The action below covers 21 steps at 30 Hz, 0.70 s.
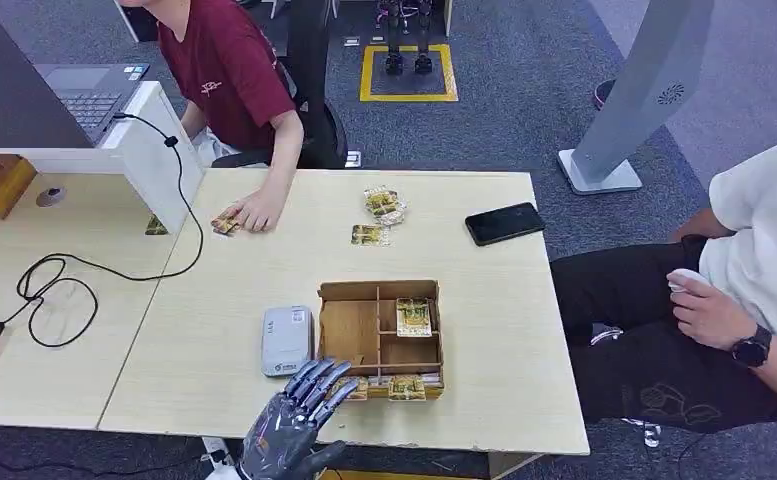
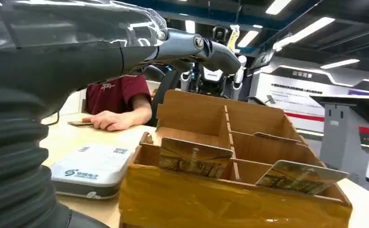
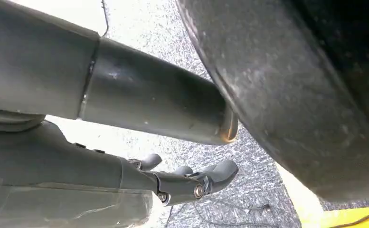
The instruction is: Pass the card to the sensor for recognition and then transmit it.
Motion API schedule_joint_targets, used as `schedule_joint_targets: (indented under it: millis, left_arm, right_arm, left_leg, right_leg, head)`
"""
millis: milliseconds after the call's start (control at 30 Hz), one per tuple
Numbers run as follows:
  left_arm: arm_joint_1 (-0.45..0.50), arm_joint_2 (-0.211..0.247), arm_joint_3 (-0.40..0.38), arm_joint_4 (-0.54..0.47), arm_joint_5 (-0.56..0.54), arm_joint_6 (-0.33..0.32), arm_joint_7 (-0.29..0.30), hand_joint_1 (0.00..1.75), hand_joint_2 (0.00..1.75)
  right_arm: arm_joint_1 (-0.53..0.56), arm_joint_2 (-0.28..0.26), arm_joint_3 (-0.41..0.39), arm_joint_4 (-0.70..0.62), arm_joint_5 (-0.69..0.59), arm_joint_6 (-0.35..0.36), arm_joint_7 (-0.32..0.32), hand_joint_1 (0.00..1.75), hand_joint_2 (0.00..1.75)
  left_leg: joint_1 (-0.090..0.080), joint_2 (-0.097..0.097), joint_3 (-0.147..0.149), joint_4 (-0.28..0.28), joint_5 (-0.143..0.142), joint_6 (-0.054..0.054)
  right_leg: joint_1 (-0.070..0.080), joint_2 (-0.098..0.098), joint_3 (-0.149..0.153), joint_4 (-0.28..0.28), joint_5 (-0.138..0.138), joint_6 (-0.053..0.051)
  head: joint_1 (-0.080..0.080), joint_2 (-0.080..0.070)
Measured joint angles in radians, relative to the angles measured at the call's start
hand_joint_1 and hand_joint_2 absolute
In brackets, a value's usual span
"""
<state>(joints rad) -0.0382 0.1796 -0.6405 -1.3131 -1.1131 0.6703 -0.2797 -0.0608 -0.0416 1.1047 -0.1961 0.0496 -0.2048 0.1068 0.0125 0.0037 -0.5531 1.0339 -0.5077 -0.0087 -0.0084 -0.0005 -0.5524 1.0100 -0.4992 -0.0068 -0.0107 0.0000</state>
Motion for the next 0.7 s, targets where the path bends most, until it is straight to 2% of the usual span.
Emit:
schedule_joint_targets:
  millis: [200, 267, 333, 600, 633, 700]
  left_arm:
    - [-0.002, -0.003, 0.0, 0.003, 0.0, 0.0, 0.002, 0.0, 1.75]
    - [-0.025, -0.026, -0.005, 0.026, -0.003, 0.0, 0.029, 0.0, 1.75]
    - [-0.069, -0.069, -0.005, 0.049, -0.011, 0.0, 0.058, 0.0, 1.75]
    - [-0.106, -0.1, -0.005, 0.07, 0.013, -0.003, 0.092, 0.03, 1.75]
    - [-0.111, -0.102, -0.005, 0.074, 0.019, -0.006, 0.096, 1.75, 1.75]
    - [-0.117, -0.104, -0.005, 0.084, 0.043, -0.017, 0.097, 1.75, 1.75]
  right_arm:
    - [0.0, 0.0, 0.0, 0.0, 0.0, 0.0, 0.0, 0.0, 0.0]
    - [-0.003, 0.0, 0.0, 0.0, 0.0, 0.0, 0.001, 0.0, 0.0]
    - [-0.005, 0.001, 0.0, 0.0, 0.011, 0.003, 0.004, 0.0, 0.0]
    - [-0.008, 0.003, 0.0, -0.001, 0.016, 0.007, 0.015, 0.0, 0.0]
    - [-0.008, 0.003, 0.0, -0.001, 0.016, 0.007, 0.015, 0.0, 0.0]
    - [-0.008, 0.003, 0.0, -0.001, 0.017, 0.007, 0.015, 0.0, 0.0]
  left_leg:
    - [0.0, 0.0, 0.0, 0.0, 0.0, 0.0]
    - [0.0, 0.0, 0.0, 0.0, 0.0, 0.0]
    - [0.0, 0.0, 0.0, 0.0, 0.0, 0.0]
    - [0.0, 0.0, 0.0, 0.0, 0.0, 0.0]
    - [0.0, 0.0, 0.0, 0.0, 0.0, 0.0]
    - [0.0, 0.0, 0.0, 0.0, 0.0, 0.0]
  right_leg:
    - [0.0, 0.0, 0.0, 0.0, 0.0, 0.0]
    - [0.0, 0.0, 0.0, 0.0, 0.0, 0.0]
    - [0.0, 0.0, 0.0, 0.0, 0.0, 0.0]
    - [0.0, 0.0, 0.0, 0.0, 0.0, 0.0]
    - [0.0, 0.0, 0.0, 0.0, 0.0, 0.0]
    - [0.0, 0.0, 0.0, 0.0, 0.0, 0.0]
  head:
    - [0.0, 0.0]
    - [0.0, 0.0]
    - [0.0, 0.0]
    - [0.0, 0.0]
    - [0.0, 0.0]
    - [0.0, 0.0]
